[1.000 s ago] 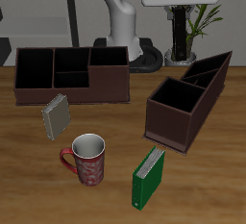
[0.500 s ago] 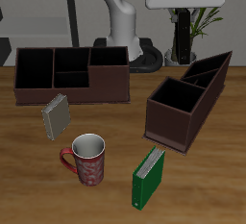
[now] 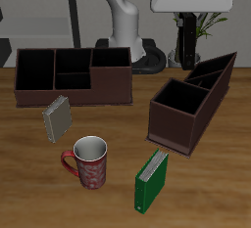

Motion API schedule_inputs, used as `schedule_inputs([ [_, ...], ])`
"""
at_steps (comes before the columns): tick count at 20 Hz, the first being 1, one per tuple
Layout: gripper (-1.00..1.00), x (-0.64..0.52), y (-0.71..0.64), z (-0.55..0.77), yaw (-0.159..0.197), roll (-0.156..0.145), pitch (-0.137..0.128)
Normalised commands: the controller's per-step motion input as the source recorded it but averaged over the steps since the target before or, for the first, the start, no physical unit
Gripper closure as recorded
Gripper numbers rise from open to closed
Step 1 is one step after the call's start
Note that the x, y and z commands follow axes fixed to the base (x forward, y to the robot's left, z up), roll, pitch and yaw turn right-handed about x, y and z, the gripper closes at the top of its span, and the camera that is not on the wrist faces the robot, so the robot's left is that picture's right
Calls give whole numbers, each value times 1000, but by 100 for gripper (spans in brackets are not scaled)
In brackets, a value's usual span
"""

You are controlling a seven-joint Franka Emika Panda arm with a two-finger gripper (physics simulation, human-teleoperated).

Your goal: Place the black book into the left desk caddy's right compartment

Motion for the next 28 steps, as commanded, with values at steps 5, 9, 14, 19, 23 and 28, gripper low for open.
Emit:
schedule_inputs([
  [5,100,129,86,-29,29,-23,16],
  [9,100,100,-8,-108,13,-18,13],
  [14,100,114,-38,-88,4,-13,8],
  [19,100,106,6,-132,6,-7,10],
  [23,100,85,51,-160,10,7,17],
  [28,100,55,67,-153,9,13,18],
])
